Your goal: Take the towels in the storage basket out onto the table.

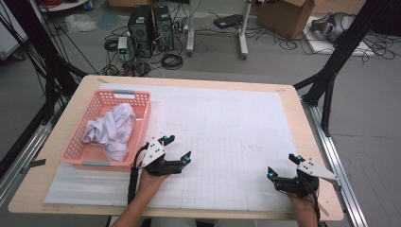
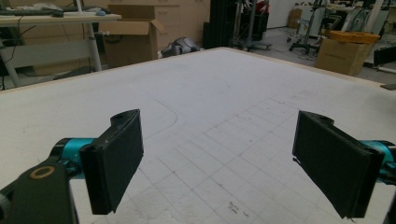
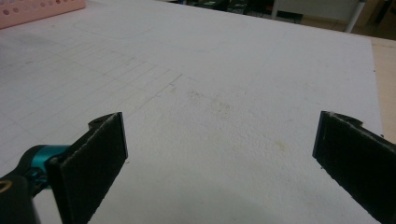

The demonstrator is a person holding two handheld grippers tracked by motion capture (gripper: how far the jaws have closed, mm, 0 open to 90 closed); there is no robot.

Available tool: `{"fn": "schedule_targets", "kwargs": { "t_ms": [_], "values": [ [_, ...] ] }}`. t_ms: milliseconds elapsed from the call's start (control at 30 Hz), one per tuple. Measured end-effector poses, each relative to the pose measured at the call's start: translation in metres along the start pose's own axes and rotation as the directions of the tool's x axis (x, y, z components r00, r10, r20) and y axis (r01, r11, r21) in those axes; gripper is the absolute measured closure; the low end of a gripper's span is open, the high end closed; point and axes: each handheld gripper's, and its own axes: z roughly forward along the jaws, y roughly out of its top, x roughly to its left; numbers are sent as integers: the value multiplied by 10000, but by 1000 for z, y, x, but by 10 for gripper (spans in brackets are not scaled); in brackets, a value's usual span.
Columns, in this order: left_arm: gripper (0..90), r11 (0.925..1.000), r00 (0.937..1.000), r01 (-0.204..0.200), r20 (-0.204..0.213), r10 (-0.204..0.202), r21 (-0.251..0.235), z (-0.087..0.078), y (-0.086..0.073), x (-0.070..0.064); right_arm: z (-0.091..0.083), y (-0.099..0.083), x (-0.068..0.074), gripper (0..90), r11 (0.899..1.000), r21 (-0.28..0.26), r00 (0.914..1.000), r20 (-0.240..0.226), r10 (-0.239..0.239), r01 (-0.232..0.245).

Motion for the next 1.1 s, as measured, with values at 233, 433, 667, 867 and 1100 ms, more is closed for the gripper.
{"fn": "schedule_targets", "kwargs": {
  "t_ms": [233,433,667,867,1100],
  "values": [
    [166,10000,9999,-23,-117,23,18,0,0,-1,-1,0,-2,15,9999,-39,9999,-49,165,-165],
    [166,10000,9996,6,-267,-5,56,1,0,-1,-2,0,-1,15,9998,-138,9999,-18,135,-136],
    [170,9999,9996,-60,-269,63,142,2,0,-2,-1,0,-1,15,9999,-104,10000,-19,69,-69],
    [170,9998,9995,-112,-307,118,167,2,1,-2,0,0,-1,15,9999,54,9999,49,116,-116],
    [211,9998,9991,-115,-396,120,134,1,1,-2,-1,0,0,15,9999,-82,9999,106,74,-73]
  ]
}}
